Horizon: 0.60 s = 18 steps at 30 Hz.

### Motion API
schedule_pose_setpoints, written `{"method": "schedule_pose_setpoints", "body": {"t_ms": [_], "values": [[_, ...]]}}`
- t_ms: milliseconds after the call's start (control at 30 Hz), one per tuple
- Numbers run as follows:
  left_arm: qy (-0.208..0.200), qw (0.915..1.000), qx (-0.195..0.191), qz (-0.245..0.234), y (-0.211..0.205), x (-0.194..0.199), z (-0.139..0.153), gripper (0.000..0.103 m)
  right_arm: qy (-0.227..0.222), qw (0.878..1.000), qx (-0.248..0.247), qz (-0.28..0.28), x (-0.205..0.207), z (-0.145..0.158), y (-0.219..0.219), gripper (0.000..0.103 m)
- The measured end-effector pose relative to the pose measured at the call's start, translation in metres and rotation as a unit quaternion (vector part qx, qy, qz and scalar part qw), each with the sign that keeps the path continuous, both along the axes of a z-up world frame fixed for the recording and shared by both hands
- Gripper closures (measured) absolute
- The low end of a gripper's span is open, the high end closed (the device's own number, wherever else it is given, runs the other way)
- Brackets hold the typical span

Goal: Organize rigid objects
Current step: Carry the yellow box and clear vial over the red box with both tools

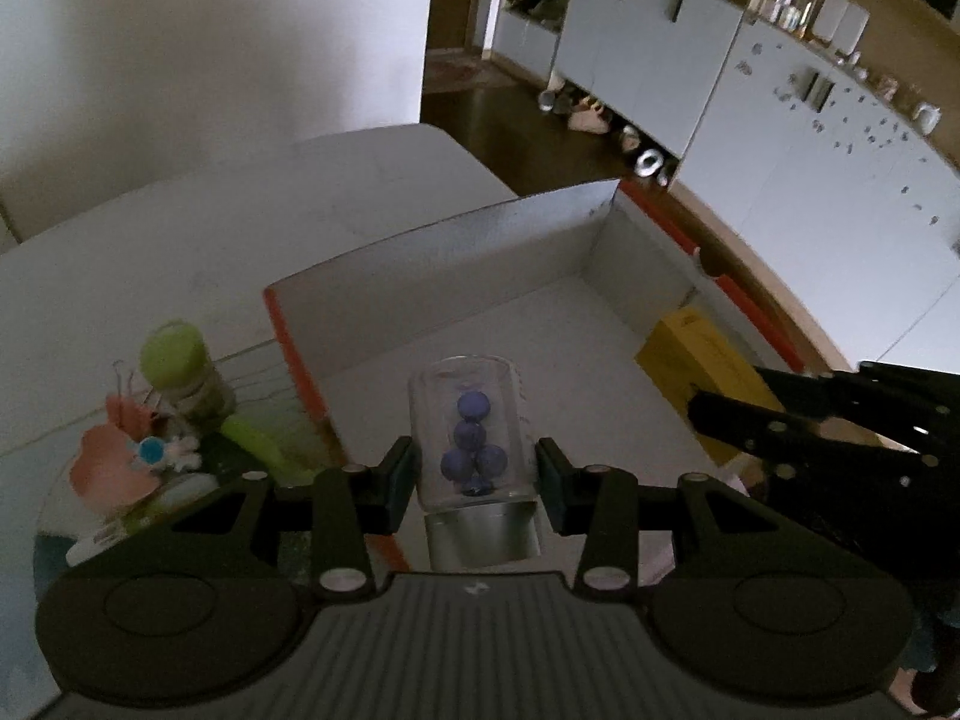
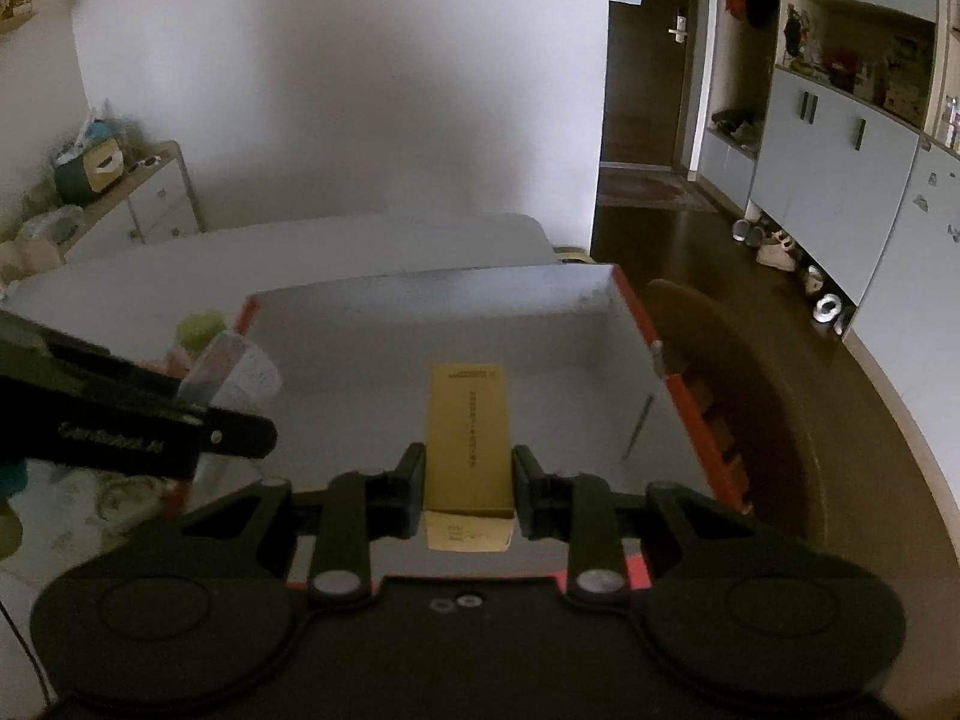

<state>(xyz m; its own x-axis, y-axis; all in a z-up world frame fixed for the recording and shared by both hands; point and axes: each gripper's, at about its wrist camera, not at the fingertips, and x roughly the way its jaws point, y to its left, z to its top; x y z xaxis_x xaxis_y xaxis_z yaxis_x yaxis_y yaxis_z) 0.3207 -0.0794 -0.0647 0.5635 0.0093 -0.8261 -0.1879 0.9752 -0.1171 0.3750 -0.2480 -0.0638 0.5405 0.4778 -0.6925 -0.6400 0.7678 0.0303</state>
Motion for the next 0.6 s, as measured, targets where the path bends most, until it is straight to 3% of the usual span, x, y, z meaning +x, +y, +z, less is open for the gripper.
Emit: {"method": "schedule_pose_setpoints", "body": {"t_ms": [333, 600], "values": [[0.042, 0.9989, 0.019, 0.008, -0.02, 0.061, -0.029, 0.061, 0.009, 0.999, -0.031, 0.014, 0.037, -0.025, -0.004, 0.075], [0.074, 0.997, 0.014, 0.016, -0.024, 0.105, -0.062, 0.061, 0.031, 0.997, -0.063, 0.023, 0.061, -0.052, 0.005, 0.075]]}}
